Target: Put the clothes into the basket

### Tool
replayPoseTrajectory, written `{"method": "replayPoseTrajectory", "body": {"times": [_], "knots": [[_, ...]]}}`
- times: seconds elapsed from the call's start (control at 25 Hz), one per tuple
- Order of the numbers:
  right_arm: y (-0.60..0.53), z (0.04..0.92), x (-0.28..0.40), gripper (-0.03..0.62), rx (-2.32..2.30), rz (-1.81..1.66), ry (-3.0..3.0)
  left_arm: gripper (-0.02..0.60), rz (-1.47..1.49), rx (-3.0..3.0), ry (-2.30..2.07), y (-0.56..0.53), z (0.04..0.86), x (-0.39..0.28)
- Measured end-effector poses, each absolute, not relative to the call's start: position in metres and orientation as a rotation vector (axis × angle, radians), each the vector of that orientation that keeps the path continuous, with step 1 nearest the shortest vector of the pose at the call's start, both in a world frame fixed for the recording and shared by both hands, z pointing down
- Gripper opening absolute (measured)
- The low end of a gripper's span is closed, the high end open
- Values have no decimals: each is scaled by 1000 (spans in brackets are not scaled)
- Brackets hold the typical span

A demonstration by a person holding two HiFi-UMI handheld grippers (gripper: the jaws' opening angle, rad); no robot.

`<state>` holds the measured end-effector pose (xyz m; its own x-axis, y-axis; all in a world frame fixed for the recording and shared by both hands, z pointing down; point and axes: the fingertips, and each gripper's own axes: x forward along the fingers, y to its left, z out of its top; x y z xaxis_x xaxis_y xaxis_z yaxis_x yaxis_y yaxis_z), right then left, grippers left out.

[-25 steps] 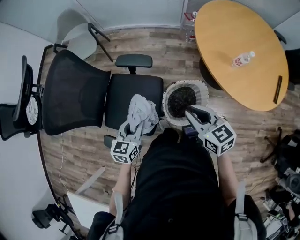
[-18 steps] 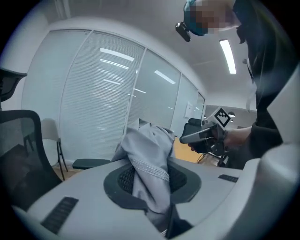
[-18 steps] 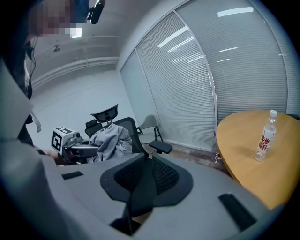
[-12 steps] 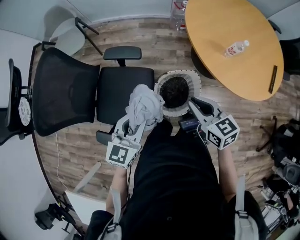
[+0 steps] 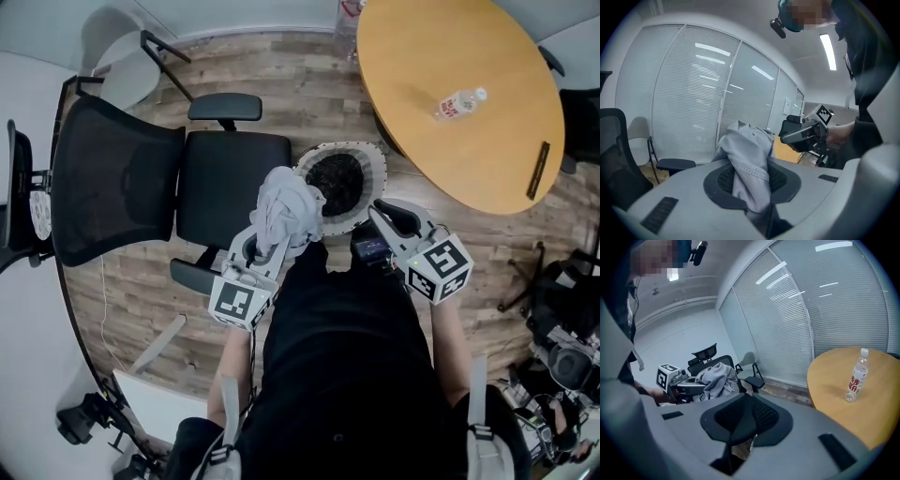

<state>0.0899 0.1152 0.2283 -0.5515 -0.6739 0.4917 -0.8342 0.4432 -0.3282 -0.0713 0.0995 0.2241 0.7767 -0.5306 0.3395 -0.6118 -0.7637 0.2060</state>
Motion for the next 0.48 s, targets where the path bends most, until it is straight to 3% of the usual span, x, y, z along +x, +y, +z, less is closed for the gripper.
{"method": "replayPoseTrajectory", "body": {"times": [0.48], "knots": [[125,270,139,60,999,864,-2429,89,524,2538,-902,103,306,19]]}}
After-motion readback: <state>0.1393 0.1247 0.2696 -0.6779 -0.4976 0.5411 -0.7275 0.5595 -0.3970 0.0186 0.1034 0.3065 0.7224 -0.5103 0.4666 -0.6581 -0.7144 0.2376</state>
